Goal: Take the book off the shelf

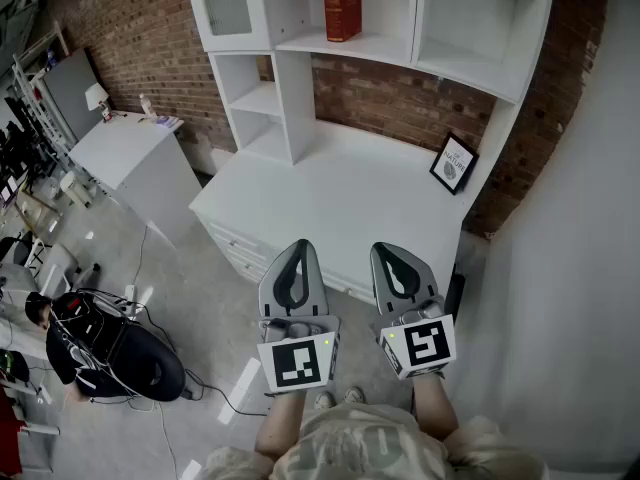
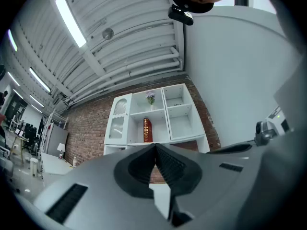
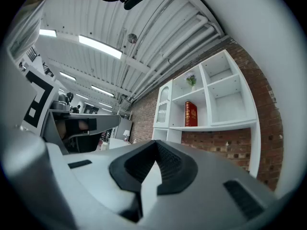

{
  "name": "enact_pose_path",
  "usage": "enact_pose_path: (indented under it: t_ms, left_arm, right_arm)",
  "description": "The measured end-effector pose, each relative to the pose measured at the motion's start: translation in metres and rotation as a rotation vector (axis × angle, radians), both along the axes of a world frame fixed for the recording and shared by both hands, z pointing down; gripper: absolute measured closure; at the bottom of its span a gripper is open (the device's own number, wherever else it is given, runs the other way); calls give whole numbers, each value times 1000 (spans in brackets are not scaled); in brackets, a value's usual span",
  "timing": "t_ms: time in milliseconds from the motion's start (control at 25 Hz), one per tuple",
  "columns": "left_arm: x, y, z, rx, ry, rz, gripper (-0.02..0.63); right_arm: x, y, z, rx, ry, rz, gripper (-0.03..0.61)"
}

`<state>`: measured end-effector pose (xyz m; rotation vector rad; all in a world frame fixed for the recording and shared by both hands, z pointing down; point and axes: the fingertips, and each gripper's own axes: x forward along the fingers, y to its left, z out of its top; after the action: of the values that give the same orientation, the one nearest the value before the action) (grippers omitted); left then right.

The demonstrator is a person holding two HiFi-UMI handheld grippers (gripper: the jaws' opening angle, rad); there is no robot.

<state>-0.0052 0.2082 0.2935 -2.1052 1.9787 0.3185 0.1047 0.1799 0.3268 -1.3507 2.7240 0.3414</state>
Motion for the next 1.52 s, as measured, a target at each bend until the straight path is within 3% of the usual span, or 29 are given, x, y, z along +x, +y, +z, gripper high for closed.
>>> enact_pose_path:
  t_ms: [320,520,880,1120,1320,1520]
  left_arm:
    - [2,-1,2,-3,-28,3,601]
    - [3,-4,3,-11,-20,-12,601]
    - [16,-14,19,-37,-15,-37,601]
    - [-4,-24,30,-53,-9,-80,601]
    - [-9,-56,24,-29,-16,-57,601]
    - [-43,-97,25,0,-30,-57,601]
  right_arm:
    - [0,-1,-5,21,24,10,565]
    - [16,-6,-2,-13,-26,19,565]
    - [29,-23,31,-91,-17,-18,565]
    - [19,-28,30,-74,-4,-61,565]
    - [29,-63,31,-81,-60,-12,565]
    - [-12,-112,35,-80,-91,-36,565]
